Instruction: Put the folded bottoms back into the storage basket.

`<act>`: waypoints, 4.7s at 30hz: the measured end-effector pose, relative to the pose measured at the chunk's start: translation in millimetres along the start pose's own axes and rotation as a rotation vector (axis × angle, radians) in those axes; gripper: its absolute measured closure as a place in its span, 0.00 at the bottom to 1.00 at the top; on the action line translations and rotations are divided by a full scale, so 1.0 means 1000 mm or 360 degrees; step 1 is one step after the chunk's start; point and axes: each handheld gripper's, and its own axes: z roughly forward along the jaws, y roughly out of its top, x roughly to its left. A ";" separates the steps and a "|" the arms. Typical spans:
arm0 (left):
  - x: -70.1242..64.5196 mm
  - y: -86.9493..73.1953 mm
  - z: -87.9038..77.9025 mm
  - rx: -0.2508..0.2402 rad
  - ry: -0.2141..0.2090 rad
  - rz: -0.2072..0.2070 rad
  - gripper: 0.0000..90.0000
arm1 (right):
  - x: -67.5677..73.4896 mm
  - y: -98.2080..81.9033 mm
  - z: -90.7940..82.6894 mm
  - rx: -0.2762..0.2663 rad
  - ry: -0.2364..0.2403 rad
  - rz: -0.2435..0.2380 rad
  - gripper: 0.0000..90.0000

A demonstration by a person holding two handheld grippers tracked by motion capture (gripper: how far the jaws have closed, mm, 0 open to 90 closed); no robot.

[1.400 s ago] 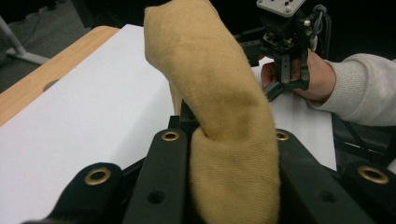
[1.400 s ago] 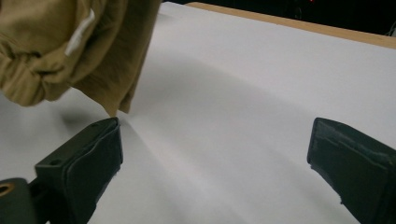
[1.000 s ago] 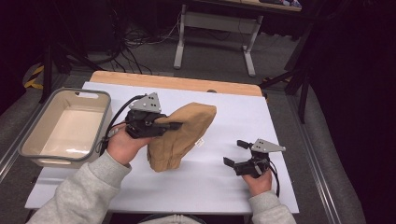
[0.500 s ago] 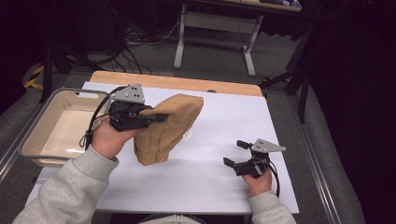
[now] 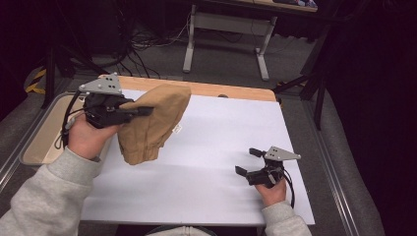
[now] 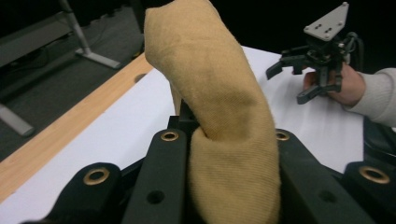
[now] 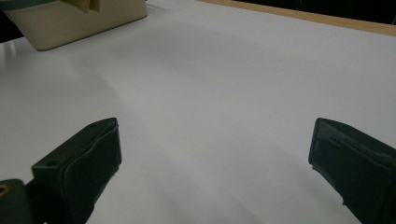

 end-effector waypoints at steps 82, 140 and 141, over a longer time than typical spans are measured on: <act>0.101 -0.142 -0.101 0.0183 0.0152 -0.0461 0.85 | 0.005 -0.001 0.007 0.0059 0.0032 -0.0039 0.02; 0.084 -0.123 -0.078 0.0028 0.0589 -0.0361 0.00 | 0.001 -0.001 0.005 0.0022 0.0077 0.0005 0.02; 0.080 -0.121 -0.078 0.0005 0.0567 -0.0364 0.00 | 0.001 -0.001 0.005 0.0022 0.0078 0.0004 0.02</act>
